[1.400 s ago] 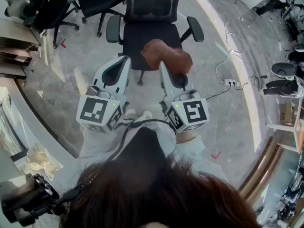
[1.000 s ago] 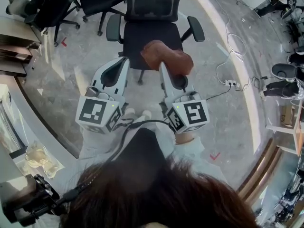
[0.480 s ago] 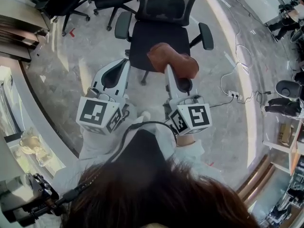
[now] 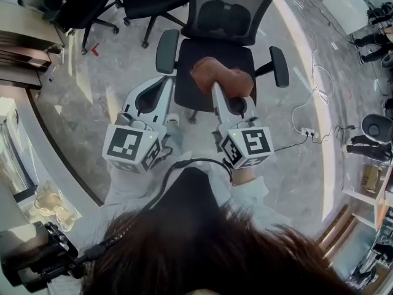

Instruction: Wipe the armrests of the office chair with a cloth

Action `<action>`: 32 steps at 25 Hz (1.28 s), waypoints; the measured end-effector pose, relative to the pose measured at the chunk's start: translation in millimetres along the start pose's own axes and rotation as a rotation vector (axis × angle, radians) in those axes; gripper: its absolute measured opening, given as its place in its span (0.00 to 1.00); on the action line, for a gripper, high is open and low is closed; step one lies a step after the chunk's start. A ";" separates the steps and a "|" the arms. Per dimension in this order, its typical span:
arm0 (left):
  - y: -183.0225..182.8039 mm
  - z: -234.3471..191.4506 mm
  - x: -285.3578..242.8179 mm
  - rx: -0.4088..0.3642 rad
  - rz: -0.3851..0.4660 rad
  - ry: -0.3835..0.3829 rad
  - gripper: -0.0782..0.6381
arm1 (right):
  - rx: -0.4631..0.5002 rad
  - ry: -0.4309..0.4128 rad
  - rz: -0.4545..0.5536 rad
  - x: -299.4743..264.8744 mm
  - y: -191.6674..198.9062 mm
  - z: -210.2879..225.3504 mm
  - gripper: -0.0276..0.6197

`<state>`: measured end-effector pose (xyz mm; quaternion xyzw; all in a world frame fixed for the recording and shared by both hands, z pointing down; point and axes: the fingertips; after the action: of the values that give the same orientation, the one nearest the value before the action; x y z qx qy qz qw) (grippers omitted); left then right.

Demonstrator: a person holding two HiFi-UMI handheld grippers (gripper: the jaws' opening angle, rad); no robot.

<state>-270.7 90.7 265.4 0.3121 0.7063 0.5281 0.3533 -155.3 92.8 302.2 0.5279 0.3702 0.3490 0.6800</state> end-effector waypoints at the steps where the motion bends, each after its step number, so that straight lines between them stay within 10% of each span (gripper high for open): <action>1: -4.5 -14.0 -13.2 0.001 -0.002 0.009 0.11 | 0.005 0.006 -0.013 -20.9 1.9 4.5 0.11; 15: -1.0 -172.5 -142.4 0.039 -0.134 0.076 0.11 | -0.064 -0.033 -0.199 -278.1 61.3 48.5 0.11; 27: 37.8 -231.3 -157.6 0.101 -0.211 -0.002 0.11 | -0.630 -0.089 -0.514 -417.4 196.9 103.0 0.11; 32: 45.5 -242.9 -154.7 0.112 -0.217 -0.023 0.11 | -0.480 0.041 -0.787 -437.5 252.1 127.4 0.11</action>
<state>-383.0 -151.6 382.4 0.2592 0.7603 0.4429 0.3983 -276.3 -294.2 628.9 0.1678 0.4646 0.1503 0.8564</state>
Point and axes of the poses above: the fingertips, and each gripper's own axes: x backward along the fingers, z to its right, y out of its underside, and after that the axes turned 2 degrees about x, right-handed
